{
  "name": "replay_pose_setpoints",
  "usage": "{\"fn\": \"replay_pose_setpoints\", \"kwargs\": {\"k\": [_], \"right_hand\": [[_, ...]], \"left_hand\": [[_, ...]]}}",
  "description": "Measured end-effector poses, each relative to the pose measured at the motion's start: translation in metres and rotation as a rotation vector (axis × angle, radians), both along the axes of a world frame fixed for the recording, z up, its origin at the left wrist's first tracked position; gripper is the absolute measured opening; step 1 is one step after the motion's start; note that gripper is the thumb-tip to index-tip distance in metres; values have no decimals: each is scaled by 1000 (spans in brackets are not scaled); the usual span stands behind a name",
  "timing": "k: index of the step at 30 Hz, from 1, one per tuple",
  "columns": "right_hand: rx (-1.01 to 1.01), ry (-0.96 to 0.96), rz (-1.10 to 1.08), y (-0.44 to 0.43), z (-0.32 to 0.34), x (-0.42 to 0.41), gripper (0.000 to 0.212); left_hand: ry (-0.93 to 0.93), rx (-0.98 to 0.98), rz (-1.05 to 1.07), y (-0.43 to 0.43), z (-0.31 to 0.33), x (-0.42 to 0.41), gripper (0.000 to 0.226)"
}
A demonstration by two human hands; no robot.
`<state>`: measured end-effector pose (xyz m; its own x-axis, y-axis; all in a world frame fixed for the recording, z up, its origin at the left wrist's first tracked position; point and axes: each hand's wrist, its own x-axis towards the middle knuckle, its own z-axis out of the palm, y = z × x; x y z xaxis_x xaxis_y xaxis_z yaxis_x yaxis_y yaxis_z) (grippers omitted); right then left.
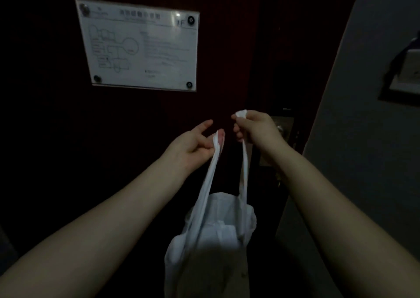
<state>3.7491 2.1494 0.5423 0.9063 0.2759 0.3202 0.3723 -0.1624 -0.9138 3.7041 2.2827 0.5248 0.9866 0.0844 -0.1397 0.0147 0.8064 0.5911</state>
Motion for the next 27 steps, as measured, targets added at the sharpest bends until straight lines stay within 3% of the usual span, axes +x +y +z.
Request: {"fn": "replay_pose_setpoints", "kwargs": {"k": [4,6,9,12,14,16,20,24,27], "right_hand": [[5,65,20,-2,-40,-19,20],[52,84,-16,-3,-50,-22,4],[70,13,-164,1,-34,2,22],[-269,-68,-159,27,-28,20,18],[-394,6,-114,47,-41,30,24],[-317,60,-118,53,-41,33,30],[-71,40,-331,26,-7,44,34],[-197,131,-188,13,-16,47,30],[-117,202,-157,17,-27,41,27]], "left_hand": [[29,-32,64,8,-40,-21,64],[10,-50,63,15,-53,-31,64],[-32,-77,81,29,-56,-40,62],[-79,-60,70,46,-35,-46,59],[-108,10,82,56,-19,-49,57],[-96,88,109,66,-7,-49,56],[-75,139,104,77,-1,-38,60],[-124,339,-10,67,1,-29,49],[-163,506,-103,59,3,-22,55]]}}
